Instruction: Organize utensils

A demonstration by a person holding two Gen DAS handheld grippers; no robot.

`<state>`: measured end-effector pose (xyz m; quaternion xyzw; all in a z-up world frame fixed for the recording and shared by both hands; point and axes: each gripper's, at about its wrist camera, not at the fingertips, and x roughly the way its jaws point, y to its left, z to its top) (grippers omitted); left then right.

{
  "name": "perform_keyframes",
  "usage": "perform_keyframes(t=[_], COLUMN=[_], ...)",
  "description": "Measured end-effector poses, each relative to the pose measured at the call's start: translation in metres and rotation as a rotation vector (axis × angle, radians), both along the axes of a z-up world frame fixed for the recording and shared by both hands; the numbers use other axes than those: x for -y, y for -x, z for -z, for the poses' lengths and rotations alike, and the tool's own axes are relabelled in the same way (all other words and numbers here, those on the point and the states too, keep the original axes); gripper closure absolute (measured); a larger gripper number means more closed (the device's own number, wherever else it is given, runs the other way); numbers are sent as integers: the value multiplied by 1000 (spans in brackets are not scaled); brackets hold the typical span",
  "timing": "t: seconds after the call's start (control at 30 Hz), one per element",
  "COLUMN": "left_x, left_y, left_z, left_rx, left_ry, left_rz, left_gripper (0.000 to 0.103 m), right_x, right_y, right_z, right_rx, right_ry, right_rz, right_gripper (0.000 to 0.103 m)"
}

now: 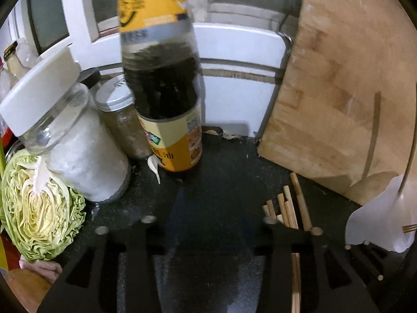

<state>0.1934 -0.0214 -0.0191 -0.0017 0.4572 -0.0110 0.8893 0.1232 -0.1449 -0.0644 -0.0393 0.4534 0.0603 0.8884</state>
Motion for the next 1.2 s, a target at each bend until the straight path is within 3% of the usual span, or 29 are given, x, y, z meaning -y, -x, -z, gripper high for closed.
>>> perform_keyframes(t=[0.2,0.4,0.53,0.67,0.87,1.1,1.2], left_x=[6,21,26,34,40,37,38], left_y=[-4,-10,-17,-13,-19,-23,-21], left_z=[10,24,38,33,46,52,50], left_rx=[-48,-92,-161,-108,-154,-184,-175], left_ry=[44,52,151,126,107,196,156], left_rz=[41,91,161,190,195,213,202], left_gripper=[63,81,93,93,96,97,97], right_x=[6,18,22,24,30,27,29], right_y=[4,9,15,22,22,24,23], right_z=[-4,-14,-23,-35,-37,-36,-37], right_rx=[16,30,52,85,81,82,85], right_ry=[-14,-63,-94,-122,-132,-124,-134], right_rz=[27,38,27,17,31,29,38], right_gripper=[94,94,94,94,94,94,94])
